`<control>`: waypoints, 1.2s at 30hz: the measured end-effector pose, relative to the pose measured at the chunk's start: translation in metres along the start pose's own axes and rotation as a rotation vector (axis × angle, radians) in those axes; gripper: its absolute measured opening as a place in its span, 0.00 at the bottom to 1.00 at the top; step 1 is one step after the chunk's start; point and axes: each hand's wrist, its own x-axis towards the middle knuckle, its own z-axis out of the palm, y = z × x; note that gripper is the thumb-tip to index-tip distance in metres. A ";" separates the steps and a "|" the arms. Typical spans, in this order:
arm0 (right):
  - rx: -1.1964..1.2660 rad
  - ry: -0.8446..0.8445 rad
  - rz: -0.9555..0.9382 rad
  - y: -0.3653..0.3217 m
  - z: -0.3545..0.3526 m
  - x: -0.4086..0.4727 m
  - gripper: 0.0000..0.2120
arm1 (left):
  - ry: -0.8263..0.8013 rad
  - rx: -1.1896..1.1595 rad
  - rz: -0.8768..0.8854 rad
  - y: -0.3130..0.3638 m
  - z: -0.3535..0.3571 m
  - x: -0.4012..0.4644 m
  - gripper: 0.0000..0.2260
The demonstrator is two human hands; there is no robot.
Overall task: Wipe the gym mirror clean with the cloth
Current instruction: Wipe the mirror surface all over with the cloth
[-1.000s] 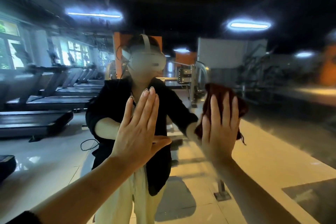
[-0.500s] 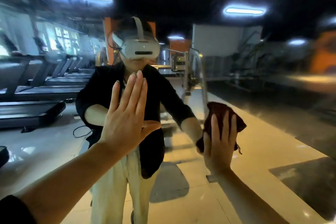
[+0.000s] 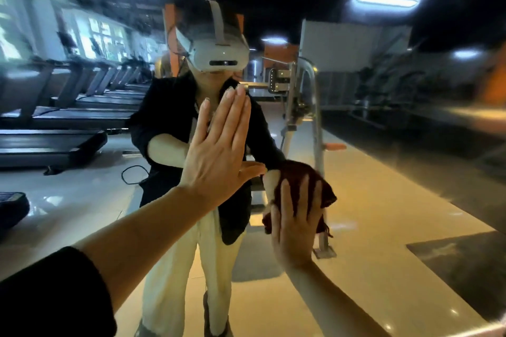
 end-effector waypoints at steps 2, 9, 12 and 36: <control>-0.034 -0.065 -0.254 -0.013 -0.003 0.017 0.25 | 0.044 -0.107 -0.002 -0.007 -0.004 -0.004 0.46; -0.008 0.272 0.297 -0.036 -0.005 0.089 0.24 | 0.075 -0.103 -0.154 -0.093 -0.019 -0.092 0.45; -0.036 0.114 0.069 -0.093 0.020 0.040 0.23 | 0.036 -0.076 -0.188 -0.118 -0.020 -0.116 0.47; -0.026 0.264 0.138 -0.159 0.022 0.117 0.24 | -0.052 0.018 -0.110 -0.133 -0.012 -0.129 0.50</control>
